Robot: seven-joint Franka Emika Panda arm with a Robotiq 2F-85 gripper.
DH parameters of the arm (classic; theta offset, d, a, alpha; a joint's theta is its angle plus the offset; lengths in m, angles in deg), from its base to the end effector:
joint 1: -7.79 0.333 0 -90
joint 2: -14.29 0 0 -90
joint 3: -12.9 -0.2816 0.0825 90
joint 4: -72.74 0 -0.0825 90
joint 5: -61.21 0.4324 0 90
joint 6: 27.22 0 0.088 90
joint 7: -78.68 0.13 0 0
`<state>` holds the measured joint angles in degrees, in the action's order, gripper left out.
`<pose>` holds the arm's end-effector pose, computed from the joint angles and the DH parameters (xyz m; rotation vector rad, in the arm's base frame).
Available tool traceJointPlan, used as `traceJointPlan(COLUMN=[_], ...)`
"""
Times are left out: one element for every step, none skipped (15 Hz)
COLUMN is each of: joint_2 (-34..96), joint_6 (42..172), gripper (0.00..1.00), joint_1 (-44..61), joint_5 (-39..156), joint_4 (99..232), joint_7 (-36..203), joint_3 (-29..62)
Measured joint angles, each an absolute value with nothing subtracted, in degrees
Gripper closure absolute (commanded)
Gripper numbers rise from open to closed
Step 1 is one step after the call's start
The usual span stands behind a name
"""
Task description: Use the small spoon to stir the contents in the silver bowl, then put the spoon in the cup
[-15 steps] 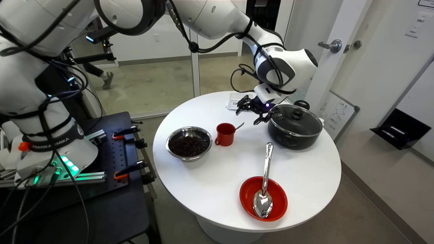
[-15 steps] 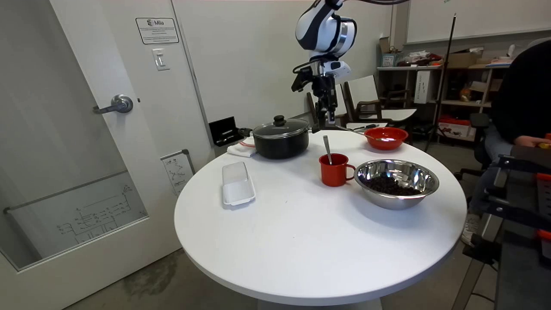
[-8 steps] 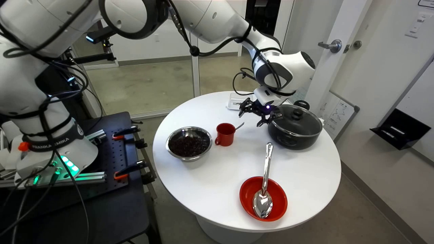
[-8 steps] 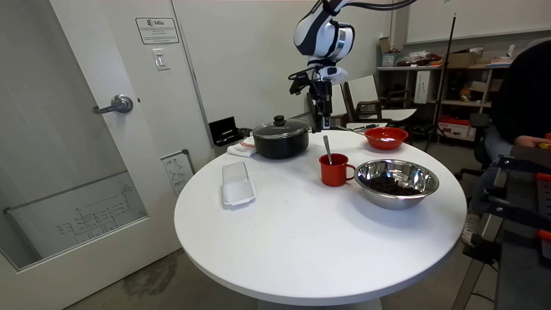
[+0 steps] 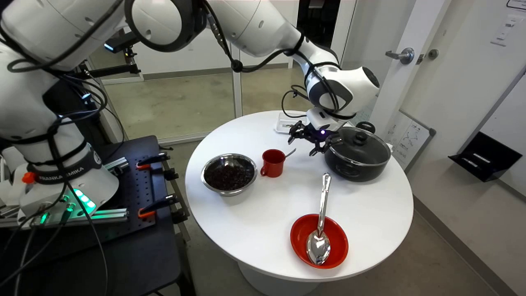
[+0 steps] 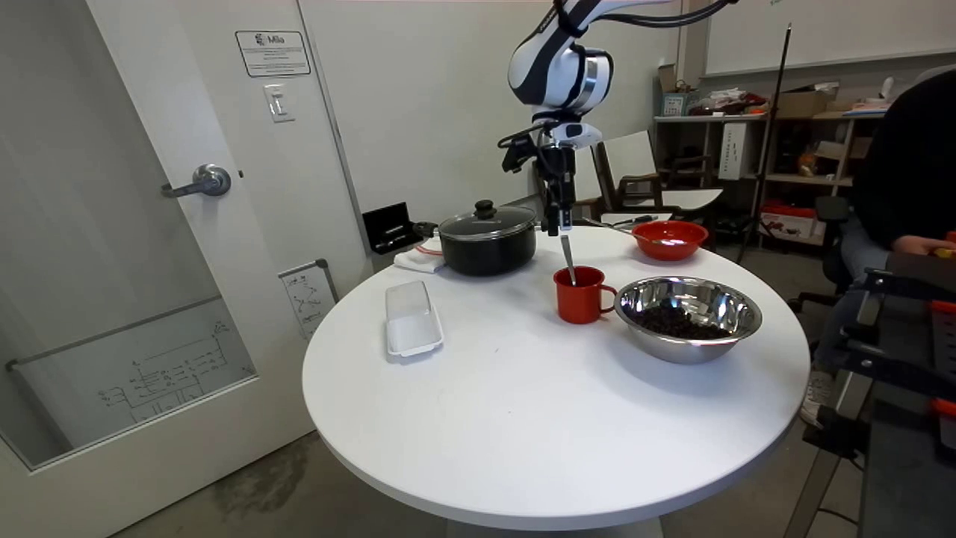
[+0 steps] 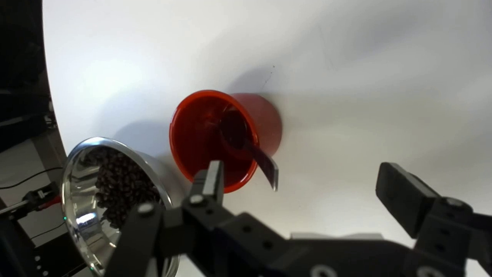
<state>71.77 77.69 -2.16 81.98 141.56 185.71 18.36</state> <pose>0.7036 -0.1446 0.0769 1.2614 -2.6994 -0.6471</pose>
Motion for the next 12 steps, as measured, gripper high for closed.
traceJointPlan(joint_2=[72.0,72.3,72.7,73.0,73.3,73.5,73.8,74.1,74.4,74.7,75.0,75.2], joint_6=[77.6,77.5,77.3,77.1,76.9,76.5,76.0,75.6,75.1,74.5,73.9,73.4], gripper=[0.0,0.0,0.0,0.0,0.0,0.0,0.0,0.0,0.0,0.0,0.0,0.0], joint_1=[-2.1,-2.1,-2.1,-2.1,-2.1,-2.1,-2.1,-2.1,-2.1,-2.1,-2.1,-2.1], joint_5=[81.8,81.8,81.7,81.7,81.6,81.6,81.5,81.5,81.5,81.5,81.4,81.4], joint_4=[141.4,141.2,140.9,140.6,140.3,140.0,139.6,139.2,138.7,138.3,137.8,137.4], joint_7=[185.8,185.8,185.9,186.1,186.4,186.7,186.9,187.1,187.4,187.7,187.8,187.9], joint_3=[18.4,18.4,18.4,18.4,18.4,18.4,18.4,18.4,18.4,18.4,18.4,18.4])
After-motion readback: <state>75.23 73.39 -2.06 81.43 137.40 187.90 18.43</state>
